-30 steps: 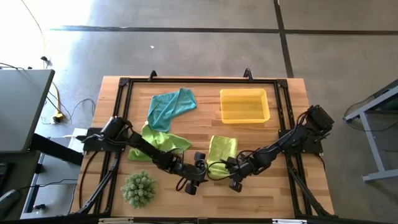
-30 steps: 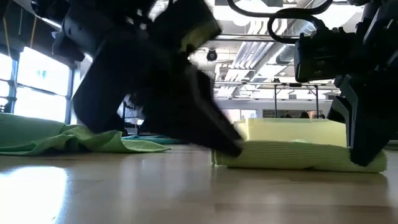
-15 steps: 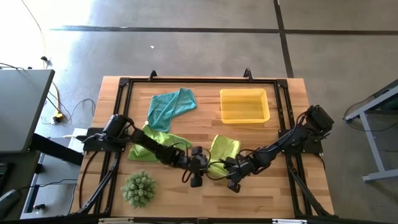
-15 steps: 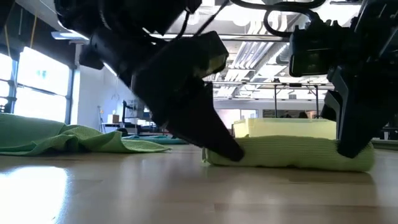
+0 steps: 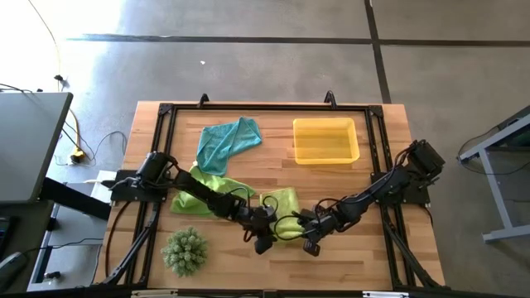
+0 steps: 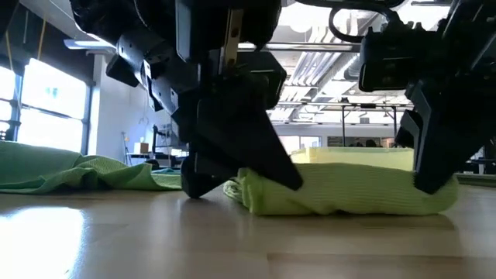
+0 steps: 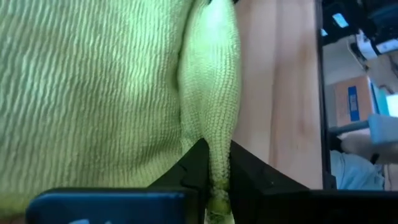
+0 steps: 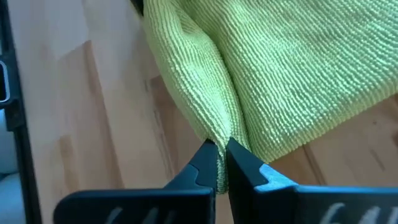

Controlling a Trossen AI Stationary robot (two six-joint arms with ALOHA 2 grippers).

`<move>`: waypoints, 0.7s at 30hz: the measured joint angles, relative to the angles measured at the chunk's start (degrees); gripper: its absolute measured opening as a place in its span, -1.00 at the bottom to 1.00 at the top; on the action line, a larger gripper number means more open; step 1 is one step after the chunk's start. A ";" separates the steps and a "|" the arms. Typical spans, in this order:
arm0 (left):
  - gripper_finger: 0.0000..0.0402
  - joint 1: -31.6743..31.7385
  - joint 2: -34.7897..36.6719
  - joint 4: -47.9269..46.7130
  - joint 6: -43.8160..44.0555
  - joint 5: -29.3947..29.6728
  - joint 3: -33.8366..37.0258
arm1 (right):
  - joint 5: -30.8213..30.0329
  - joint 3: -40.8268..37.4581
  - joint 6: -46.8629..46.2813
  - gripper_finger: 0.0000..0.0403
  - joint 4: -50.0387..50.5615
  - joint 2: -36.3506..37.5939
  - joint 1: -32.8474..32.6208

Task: Roll microfiber towels into tight, uniform cylinder then place into a basket
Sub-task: Roll the light green towel

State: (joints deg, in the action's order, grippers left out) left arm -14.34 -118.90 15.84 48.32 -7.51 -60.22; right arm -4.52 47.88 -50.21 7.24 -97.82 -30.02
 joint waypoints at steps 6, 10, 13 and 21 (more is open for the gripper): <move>-0.89 0.05 0.08 -1.61 2.00 1.09 -0.01 | -0.09 -0.01 6.19 -0.66 0.90 0.71 1.07; -0.90 -0.03 0.15 -3.40 2.63 2.69 -0.01 | 4.40 0.00 9.85 -0.47 3.73 4.01 3.05; -0.90 -0.03 0.19 -4.10 2.91 3.40 -0.02 | 5.61 0.00 13.39 -0.42 3.39 7.06 2.95; -0.90 -0.08 0.19 -4.29 2.97 5.02 -0.03 | -2.57 0.05 33.13 -0.42 -3.40 7.07 -4.21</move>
State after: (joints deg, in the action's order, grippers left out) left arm -14.41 -118.72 11.55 51.29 -2.48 -60.25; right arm -7.09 47.92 -17.08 3.84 -90.75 -34.23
